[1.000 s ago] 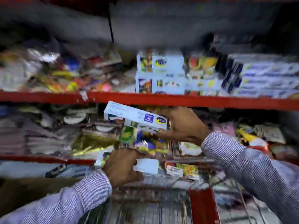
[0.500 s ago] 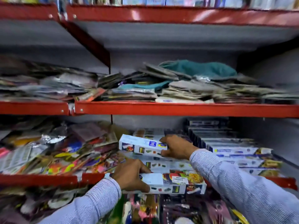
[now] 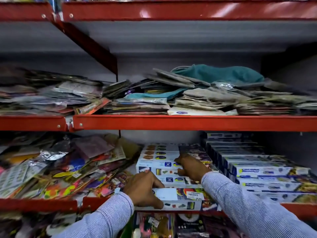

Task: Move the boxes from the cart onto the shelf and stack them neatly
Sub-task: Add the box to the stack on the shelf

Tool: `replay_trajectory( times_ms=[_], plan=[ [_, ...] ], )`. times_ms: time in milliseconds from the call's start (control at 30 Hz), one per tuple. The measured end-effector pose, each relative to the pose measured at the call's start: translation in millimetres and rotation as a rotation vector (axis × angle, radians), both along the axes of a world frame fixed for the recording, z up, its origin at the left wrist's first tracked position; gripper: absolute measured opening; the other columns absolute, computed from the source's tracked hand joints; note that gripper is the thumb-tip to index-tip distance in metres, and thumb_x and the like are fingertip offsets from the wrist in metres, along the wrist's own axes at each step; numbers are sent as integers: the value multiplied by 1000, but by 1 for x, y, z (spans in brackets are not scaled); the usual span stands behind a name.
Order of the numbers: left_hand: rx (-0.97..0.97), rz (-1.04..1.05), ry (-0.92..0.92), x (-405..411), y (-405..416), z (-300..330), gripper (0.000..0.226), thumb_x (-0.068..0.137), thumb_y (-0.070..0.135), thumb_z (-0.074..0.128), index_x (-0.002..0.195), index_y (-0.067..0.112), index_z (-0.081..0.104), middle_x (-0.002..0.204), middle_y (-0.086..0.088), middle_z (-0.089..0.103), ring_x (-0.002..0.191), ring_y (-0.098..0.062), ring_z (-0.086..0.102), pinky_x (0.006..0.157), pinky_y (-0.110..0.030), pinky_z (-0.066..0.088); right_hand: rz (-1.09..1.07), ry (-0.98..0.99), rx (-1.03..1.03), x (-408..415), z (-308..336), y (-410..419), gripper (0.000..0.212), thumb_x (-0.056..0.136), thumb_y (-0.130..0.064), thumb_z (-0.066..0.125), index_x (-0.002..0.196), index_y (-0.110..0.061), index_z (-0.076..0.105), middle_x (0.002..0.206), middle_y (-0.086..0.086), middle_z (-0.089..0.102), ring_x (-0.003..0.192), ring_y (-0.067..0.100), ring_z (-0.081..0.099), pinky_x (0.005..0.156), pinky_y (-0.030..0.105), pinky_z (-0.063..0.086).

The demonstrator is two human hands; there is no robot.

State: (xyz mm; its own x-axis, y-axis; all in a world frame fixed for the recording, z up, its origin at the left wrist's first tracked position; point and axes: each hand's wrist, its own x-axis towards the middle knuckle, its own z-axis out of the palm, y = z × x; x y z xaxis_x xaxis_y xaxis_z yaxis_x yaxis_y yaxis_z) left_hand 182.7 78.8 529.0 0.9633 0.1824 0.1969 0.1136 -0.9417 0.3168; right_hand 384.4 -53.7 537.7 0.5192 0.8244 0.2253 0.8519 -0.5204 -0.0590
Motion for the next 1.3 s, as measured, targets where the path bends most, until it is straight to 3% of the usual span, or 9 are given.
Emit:
replay_trajectory(
  times_ms=[200, 600, 700, 767, 867, 933, 1033, 1167, 1300],
  plan=[
    [-20, 3, 4, 8, 3, -1, 52, 51, 52, 81, 102, 51, 72, 92, 26, 77, 78, 3, 67, 67, -20, 53, 28, 0, 14, 5, -3, 2, 52, 90, -34, 62, 137, -14, 53, 134, 12, 50, 121, 31, 51, 100, 35, 45],
    [-70, 55, -57, 40, 15, 6, 56, 51, 52, 86, 102, 42, 66, 118, 12, 70, 110, -8, 65, 87, -38, 58, 78, 87, -42, 18, 16, -4, 43, 97, -27, 57, 137, -12, 55, 143, 8, 55, 128, 24, 54, 107, 28, 41],
    [-81, 47, -87, 53, 17, 9, 54, 53, 51, 86, 102, 42, 64, 122, 9, 70, 111, -10, 65, 88, -39, 58, 56, 239, 33, 22, 22, -11, 32, 101, -31, 48, 122, -14, 67, 108, -6, 72, 101, 17, 65, 93, 26, 45],
    [-99, 35, -121, 64, 18, 11, 51, 58, 45, 88, 104, 38, 67, 129, 6, 67, 114, -13, 64, 90, -41, 58, 53, 269, 81, 23, 23, -18, 29, 102, -32, 45, 101, -20, 72, 77, -21, 61, 72, 2, 58, 83, 22, 37],
    [-148, 19, -185, 77, 23, 7, 51, 64, 35, 91, 110, 29, 71, 125, 3, 69, 114, -15, 64, 94, -32, 55, 69, 263, 65, 20, 18, -26, 37, 103, -34, 42, 121, -13, 67, 111, 5, 73, 95, 20, 65, 81, 20, 34],
    [-149, 4, -221, 82, 24, -1, 54, 63, 30, 91, 114, 24, 72, 118, 3, 68, 110, -16, 63, 93, -28, 52, 101, 246, 86, 18, 10, -32, 39, 104, -35, 39, 125, -12, 63, 114, 15, 71, 89, 23, 62, 77, 25, 40],
    [-65, -18, -264, 83, 21, -18, 58, 65, 33, 83, 121, 23, 70, 106, 4, 59, 106, -18, 50, 94, -37, 48, 136, 123, 144, 9, -5, -36, 43, 104, -39, 36, 127, -12, 59, 123, 13, 68, 103, 30, 64, 88, 37, 52],
    [298, -4, -345, 83, 18, -29, 55, 70, 49, 66, 122, 30, 70, 116, 12, 66, 116, -21, 46, 100, -48, 33, 128, -9, 259, 4, -19, -38, 40, 104, -45, 26, 112, -20, 57, 101, 6, 69, 89, 29, 64, 76, 40, 54],
    [261, -25, -342, 82, 17, -29, 56, 73, 51, 61, 124, 30, 68, 119, 11, 65, 117, -18, 46, 100, -43, 28, 113, -51, 287, 5, -22, -38, 50, 103, -51, 21, 116, -20, 57, 110, 6, 71, 94, 28, 66, 79, 39, 55]
  ],
)
